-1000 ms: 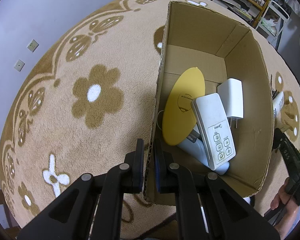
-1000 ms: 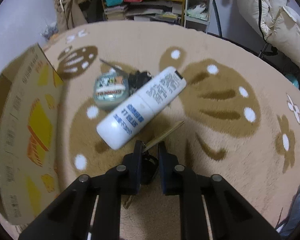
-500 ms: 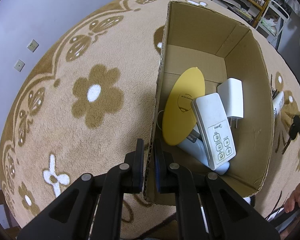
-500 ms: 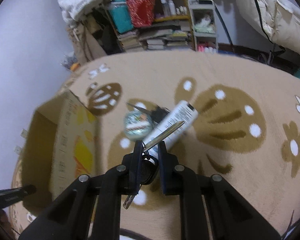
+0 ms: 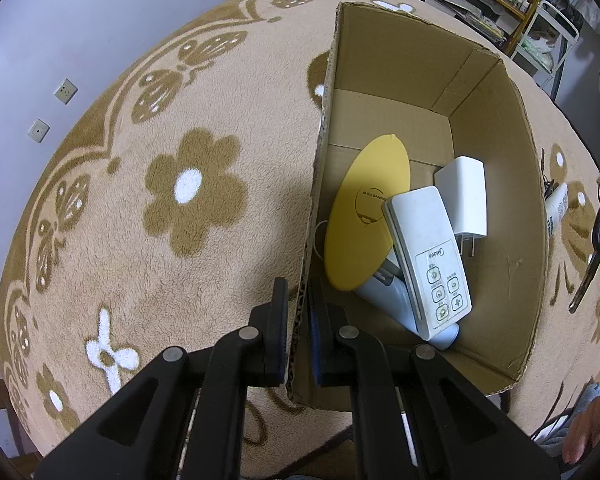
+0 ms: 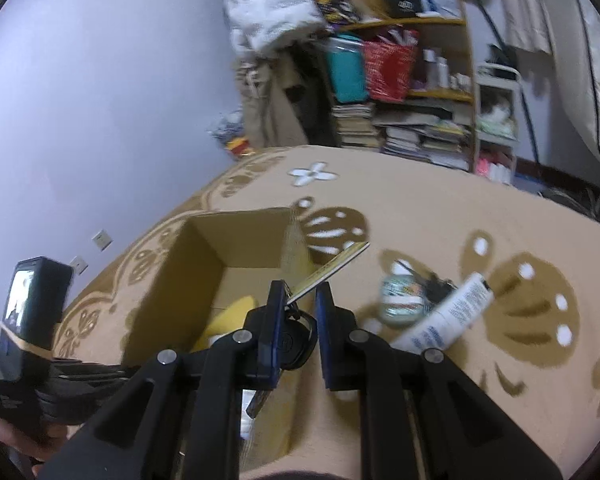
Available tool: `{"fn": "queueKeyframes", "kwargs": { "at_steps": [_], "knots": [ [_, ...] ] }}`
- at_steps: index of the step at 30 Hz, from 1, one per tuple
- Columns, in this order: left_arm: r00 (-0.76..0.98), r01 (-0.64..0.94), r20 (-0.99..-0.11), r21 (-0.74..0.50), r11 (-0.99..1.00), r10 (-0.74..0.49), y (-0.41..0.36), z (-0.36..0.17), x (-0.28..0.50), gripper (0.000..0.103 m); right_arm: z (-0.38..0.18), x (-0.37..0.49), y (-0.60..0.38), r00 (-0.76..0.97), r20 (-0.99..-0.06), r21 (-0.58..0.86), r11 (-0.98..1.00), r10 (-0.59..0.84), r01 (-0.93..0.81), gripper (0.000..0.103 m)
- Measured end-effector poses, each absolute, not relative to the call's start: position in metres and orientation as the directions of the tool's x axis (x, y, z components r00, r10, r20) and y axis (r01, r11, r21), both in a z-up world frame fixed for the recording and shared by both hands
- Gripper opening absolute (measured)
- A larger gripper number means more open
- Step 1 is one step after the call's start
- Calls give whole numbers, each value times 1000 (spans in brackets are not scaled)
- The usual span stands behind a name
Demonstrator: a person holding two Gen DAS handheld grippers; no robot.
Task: Organize rigid objects
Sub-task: 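Grasp the black key fob with the right tool and lift it, then lower the key fob into the box and open the right tool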
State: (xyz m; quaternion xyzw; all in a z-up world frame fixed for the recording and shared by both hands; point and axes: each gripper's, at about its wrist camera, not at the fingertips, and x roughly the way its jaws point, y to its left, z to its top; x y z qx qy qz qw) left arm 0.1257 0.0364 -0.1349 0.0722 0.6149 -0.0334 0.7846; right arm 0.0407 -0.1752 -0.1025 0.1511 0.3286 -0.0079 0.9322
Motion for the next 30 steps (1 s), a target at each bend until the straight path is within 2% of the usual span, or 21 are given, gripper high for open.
{"fn": "queueKeyframes", "kwargs": {
  "at_steps": [5, 15, 24, 30],
  "knots": [
    [242, 143, -970, 74, 987, 37, 36, -135, 126, 9, -98, 48, -153, 792, -595, 280, 959, 137, 45, 17],
    [242, 143, -969, 74, 987, 38, 37, -135, 126, 9, -112, 60, -128, 754, -634, 256, 967, 170, -2, 17],
    [238, 140, -971, 63, 988, 28, 37, -135, 126, 9, -128, 68, -119, 713, -686, 203, 979, 143, -1, 18],
    [242, 144, -970, 75, 987, 39, 36, -135, 126, 9, -127, 67, -118, 715, -685, 203, 979, 140, 2, 18]
  ]
}}
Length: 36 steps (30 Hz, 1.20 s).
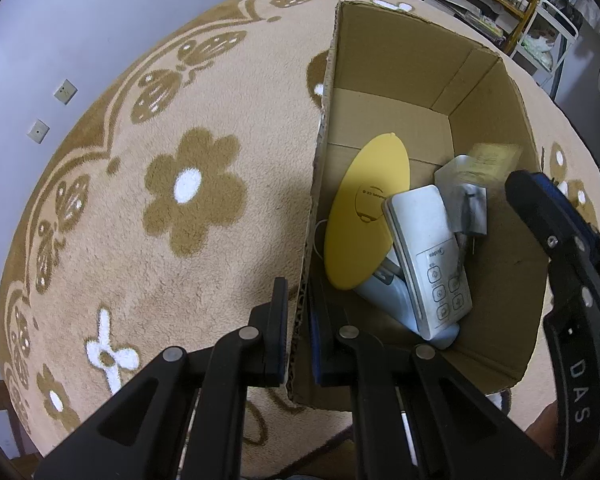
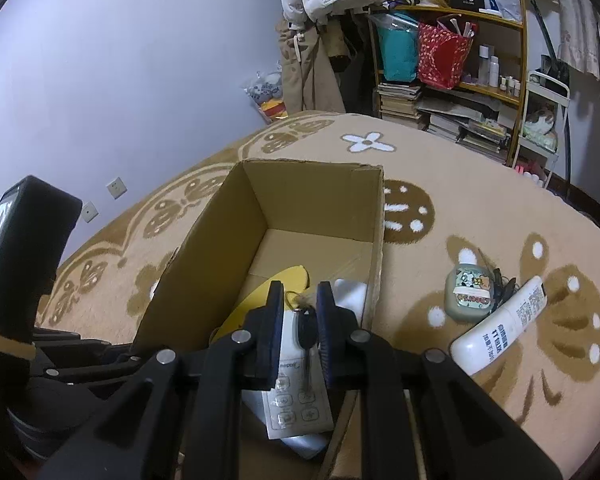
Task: Organize rigid objects
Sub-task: 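Lower the key fob into the box and open the right tool, then return the right tool to the pile over the white bottle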
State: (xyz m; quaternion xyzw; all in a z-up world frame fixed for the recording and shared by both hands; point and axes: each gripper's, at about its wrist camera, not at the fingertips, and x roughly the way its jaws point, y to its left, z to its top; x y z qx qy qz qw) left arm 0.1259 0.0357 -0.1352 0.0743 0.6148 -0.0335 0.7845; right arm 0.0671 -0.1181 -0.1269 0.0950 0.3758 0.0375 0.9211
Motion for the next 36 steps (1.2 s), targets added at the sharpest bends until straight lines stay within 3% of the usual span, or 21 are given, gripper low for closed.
{"fn": "queueKeyframes", "kwargs": {
  "at_steps": [3, 5, 16, 36],
  "knots": [
    [239, 144, -970, 74, 987, 38, 36, -136, 126, 9, -125, 66, -122, 719, -683, 211, 977, 128, 27, 30],
    [238, 142, -971, 69, 987, 34, 36, -136, 126, 9, -123, 64, -126, 731, -669, 230, 973, 136, 29, 48],
    [240, 145, -970, 75, 987, 39, 37, -136, 127, 9, -116, 59, -157, 769, -637, 253, 955, 46, 152, 99],
    [237, 139, -971, 69, 988, 35, 37, -135, 126, 11, -156, 62, -230, 667, -728, 187, 891, -158, 414, 103]
  ]
}}
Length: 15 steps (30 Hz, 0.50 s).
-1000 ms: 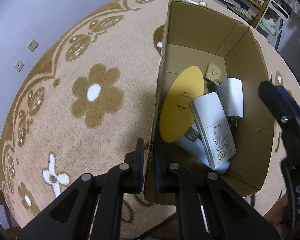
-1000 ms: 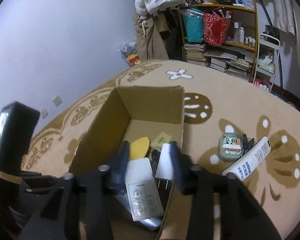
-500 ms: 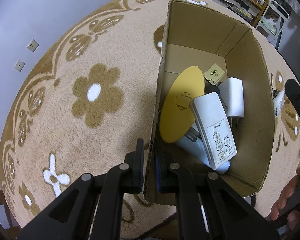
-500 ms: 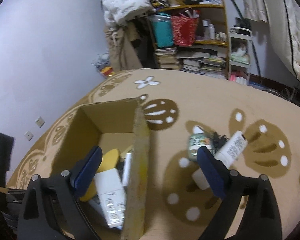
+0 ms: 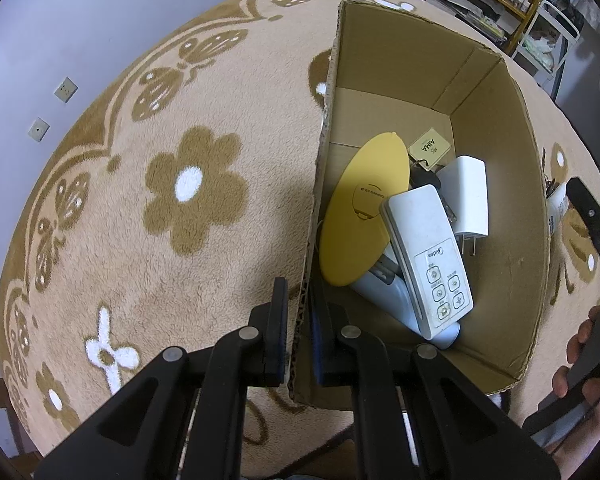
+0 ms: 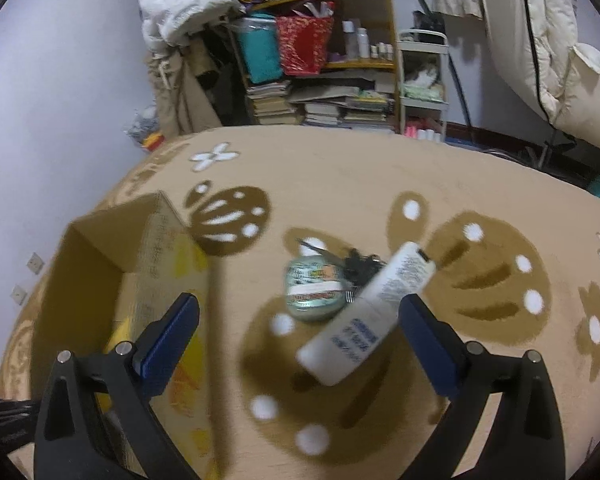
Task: Organize rigid objects
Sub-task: 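Return the right tool to the pile over the white bottle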
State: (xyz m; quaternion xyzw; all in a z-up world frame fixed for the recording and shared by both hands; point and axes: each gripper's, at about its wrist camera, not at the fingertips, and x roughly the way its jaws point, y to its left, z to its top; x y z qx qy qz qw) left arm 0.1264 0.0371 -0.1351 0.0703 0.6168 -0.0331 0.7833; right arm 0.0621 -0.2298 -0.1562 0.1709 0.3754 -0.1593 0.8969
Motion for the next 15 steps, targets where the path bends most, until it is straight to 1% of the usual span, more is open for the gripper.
{"fn": "queueKeyframes", "kwargs": {
  "at_steps": [3, 9, 15],
  "knots": [
    [237, 139, -971, 72, 988, 37, 37, -135, 127, 11, -166, 62, -241, 645, -745, 177, 881, -173, 440, 103],
    [235, 139, -971, 67, 988, 33, 37, -135, 127, 11, -185, 62, -260, 589, -794, 192, 860, -147, 474, 103],
    [236, 141, -971, 70, 987, 35, 38, -135, 126, 11, -202, 63, -270, 564, -815, 210, 837, -136, 506, 103]
  ]
}}
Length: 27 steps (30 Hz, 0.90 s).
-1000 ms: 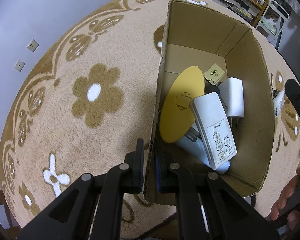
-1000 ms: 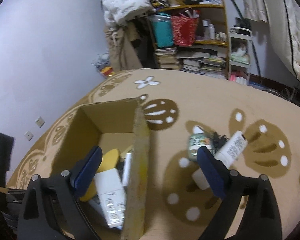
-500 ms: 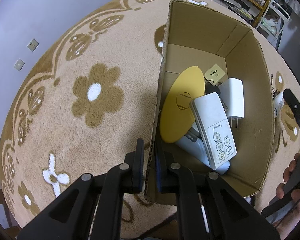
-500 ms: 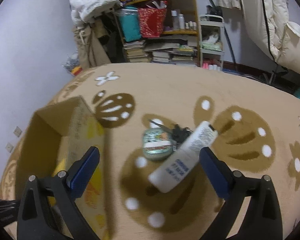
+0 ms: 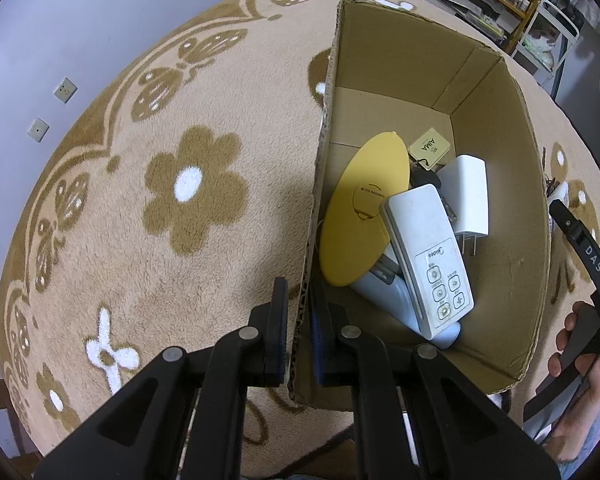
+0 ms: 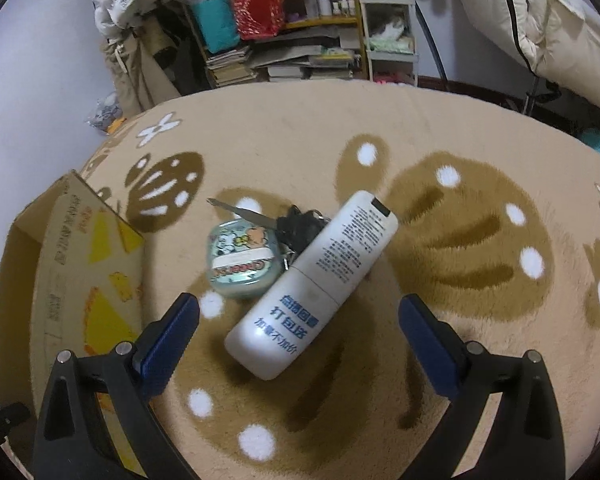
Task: Organize rigid objects
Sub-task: 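Return the right tool to the pile over the white bottle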
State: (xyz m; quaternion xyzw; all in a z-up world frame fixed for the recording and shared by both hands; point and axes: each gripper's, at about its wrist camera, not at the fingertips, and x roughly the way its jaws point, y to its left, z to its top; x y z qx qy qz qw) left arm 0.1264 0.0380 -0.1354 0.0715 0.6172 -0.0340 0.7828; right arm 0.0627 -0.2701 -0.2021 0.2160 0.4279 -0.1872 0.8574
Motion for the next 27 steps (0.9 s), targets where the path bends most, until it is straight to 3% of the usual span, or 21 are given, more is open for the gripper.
{"fn": "queueKeyframes", "kwargs": {
  "at_steps": [14, 21, 24, 27],
  "knots": [
    [233, 145, -972, 72, 987, 37, 37, -137, 127, 11, -234, 80, -279, 501, -861, 236, 811, -81, 536, 103],
    [231, 141, -972, 67, 988, 32, 39, -137, 128, 11, -242, 86, -260, 457, -872, 83, 868, -175, 490, 103],
    [228, 135, -973, 56, 989, 24, 40, -137, 129, 11, -243, 81, -260, 478, -861, 83, 881, -173, 467, 103],
    [231, 140, -972, 67, 988, 33, 38, -138, 128, 11, -239, 74, -268, 482, -861, 111, 866, -161, 488, 90]
  ]
}}
